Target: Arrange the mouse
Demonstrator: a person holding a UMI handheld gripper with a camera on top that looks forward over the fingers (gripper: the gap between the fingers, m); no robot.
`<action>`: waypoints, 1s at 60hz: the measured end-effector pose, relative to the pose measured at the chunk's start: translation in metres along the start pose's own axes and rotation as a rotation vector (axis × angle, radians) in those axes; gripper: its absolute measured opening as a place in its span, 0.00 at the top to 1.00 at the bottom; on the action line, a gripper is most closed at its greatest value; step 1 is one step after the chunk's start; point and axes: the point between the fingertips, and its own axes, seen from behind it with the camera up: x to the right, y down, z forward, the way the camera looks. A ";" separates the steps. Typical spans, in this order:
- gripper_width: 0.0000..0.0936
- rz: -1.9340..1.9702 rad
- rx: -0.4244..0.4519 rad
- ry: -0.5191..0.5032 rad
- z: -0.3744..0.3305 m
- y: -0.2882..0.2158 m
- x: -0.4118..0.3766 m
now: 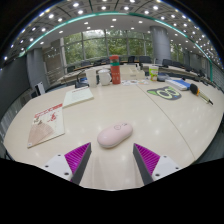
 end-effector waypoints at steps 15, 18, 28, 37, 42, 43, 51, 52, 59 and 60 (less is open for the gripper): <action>0.09 -0.018 -0.007 0.029 0.059 -0.027 -0.012; 0.10 -0.019 -0.012 0.030 0.066 -0.031 -0.014; 0.25 -0.078 -0.028 0.055 0.085 -0.039 -0.018; 0.49 -0.112 -0.035 0.050 0.091 -0.042 -0.020; 0.54 -0.126 -0.050 0.033 0.091 -0.041 -0.021; 0.55 -0.129 -0.054 0.030 0.091 -0.041 -0.022; 0.65 -0.167 -0.077 0.010 0.091 -0.044 -0.021; 0.65 -0.170 -0.080 0.006 0.091 -0.044 -0.022; 0.66 -0.166 -0.063 -0.020 0.081 -0.061 -0.021; 0.66 -0.163 -0.053 -0.024 0.078 -0.067 -0.021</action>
